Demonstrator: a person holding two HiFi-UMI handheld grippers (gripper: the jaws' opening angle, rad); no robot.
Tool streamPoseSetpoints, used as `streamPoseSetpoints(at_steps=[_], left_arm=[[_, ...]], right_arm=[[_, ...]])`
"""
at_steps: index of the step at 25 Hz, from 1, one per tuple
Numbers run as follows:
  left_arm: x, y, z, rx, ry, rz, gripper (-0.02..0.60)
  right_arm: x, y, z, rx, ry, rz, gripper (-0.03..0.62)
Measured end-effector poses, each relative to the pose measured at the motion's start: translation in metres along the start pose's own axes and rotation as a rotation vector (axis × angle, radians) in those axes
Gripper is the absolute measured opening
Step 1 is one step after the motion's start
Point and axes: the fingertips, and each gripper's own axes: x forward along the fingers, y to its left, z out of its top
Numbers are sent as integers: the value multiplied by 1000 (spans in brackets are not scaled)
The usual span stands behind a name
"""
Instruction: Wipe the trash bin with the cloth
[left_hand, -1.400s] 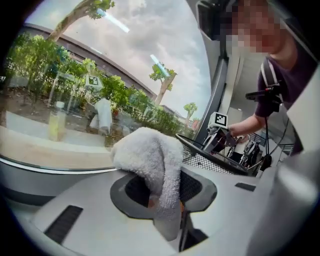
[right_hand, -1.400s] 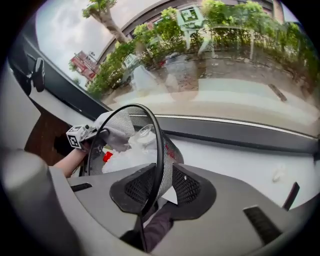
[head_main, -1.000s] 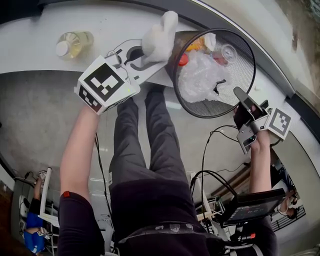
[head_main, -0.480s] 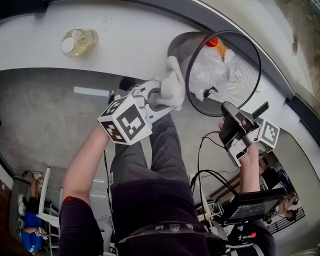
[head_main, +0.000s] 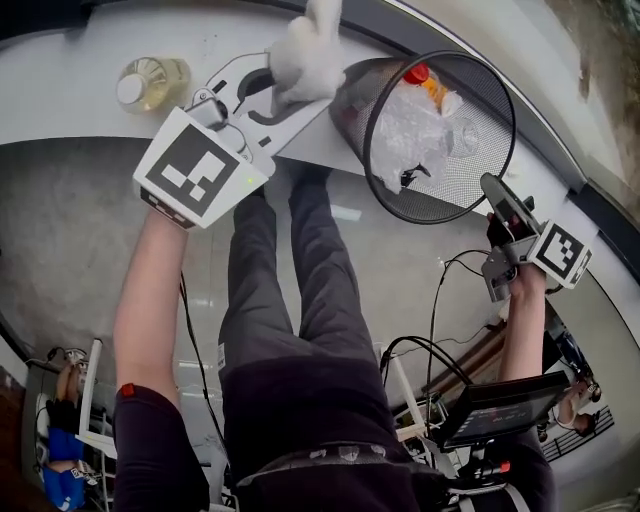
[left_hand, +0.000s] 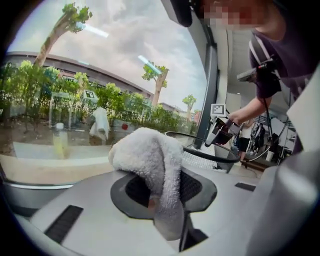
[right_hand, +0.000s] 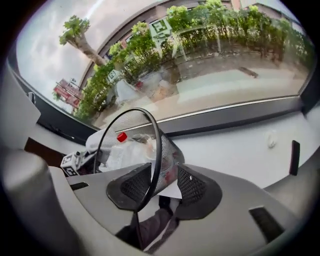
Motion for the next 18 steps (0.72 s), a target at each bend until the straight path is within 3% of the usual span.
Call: streamPoseSetpoints(at_steps=[2, 3, 4, 7, 11, 14, 16, 18], left_arm=[[8, 13, 12, 3, -5, 13, 95], [11, 15, 15, -6, -6, 13, 95], [16, 15, 16, -18, -8, 5, 95], [30, 1, 8, -41, 1, -42, 95], [38, -28, -10, -74, 39, -90, 95], [35, -49, -27, -150, 50, -109, 89], [31, -72, -47, -140, 109, -171, 89], [26, -103, -66, -82, 181, -258, 89]], right_arm=[[-4, -23, -4, 133, 44, -130, 153], [-4, -30, -7, 208, 51, -149, 112], [-1, -29, -7, 266, 40, -106, 69], [1, -21, -10, 385, -7, 27, 71], [-1, -10, -25, 495, -3, 87, 72], [-7, -6, -38, 547, -9, 103, 72], [-9, -4, -50, 605, 0, 120, 74], [-10, 1, -61, 661, 9, 146, 75]])
